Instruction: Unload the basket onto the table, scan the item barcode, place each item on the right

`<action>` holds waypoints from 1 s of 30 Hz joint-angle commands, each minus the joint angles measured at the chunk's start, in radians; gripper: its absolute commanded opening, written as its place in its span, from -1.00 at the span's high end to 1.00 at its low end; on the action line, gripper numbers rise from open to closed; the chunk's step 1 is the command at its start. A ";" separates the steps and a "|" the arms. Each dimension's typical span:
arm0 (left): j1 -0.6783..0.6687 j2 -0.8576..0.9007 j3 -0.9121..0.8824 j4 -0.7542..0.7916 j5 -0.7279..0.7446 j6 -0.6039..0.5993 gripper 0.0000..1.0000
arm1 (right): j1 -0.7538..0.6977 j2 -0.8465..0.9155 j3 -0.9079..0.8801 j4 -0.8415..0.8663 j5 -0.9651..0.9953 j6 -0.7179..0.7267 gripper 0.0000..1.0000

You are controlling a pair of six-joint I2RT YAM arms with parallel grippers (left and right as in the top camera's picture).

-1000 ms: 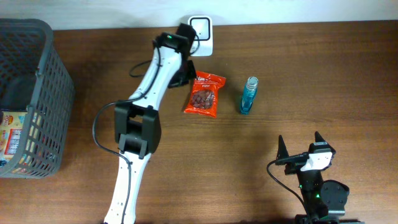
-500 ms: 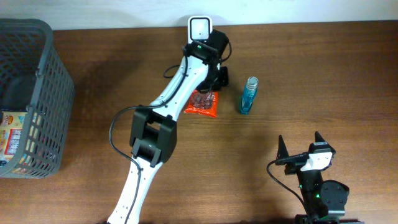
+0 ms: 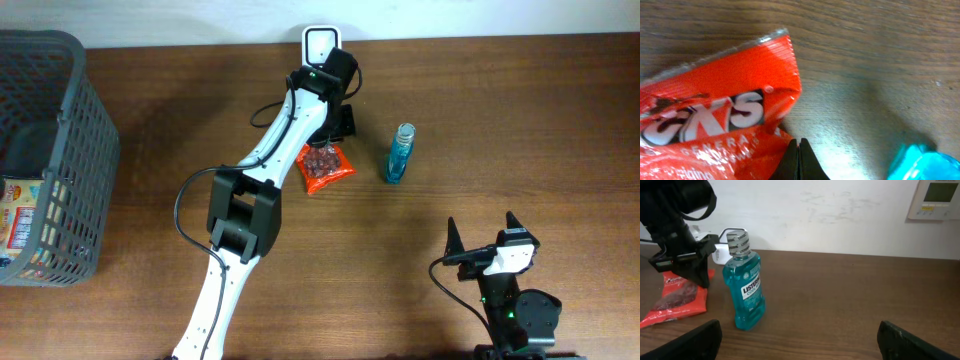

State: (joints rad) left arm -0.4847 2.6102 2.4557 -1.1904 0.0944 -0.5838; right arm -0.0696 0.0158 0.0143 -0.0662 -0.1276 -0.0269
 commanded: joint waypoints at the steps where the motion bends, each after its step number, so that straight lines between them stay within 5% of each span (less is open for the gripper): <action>1: 0.004 0.004 0.140 -0.066 0.088 0.068 1.00 | -0.003 -0.007 -0.009 -0.001 0.008 0.005 -0.97; 8: 0.006 0.010 0.243 -0.241 -0.286 0.088 1.00 | -0.003 -0.007 -0.009 -0.001 0.008 0.005 -0.97; 20: 0.003 0.127 0.217 -0.130 -0.152 0.100 1.00 | -0.003 -0.006 -0.009 -0.001 0.008 0.005 -0.97; 28: 0.002 0.064 0.472 -0.488 -0.115 0.134 1.00 | -0.003 -0.006 -0.009 -0.001 0.008 0.005 -0.97; 30: -0.002 0.064 0.446 -0.498 -0.032 0.220 1.00 | -0.003 -0.007 -0.009 -0.001 0.008 0.005 -0.97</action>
State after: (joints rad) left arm -0.4847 2.7071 2.8998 -1.6756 -0.0311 -0.4591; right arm -0.0696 0.0158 0.0147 -0.0662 -0.1276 -0.0265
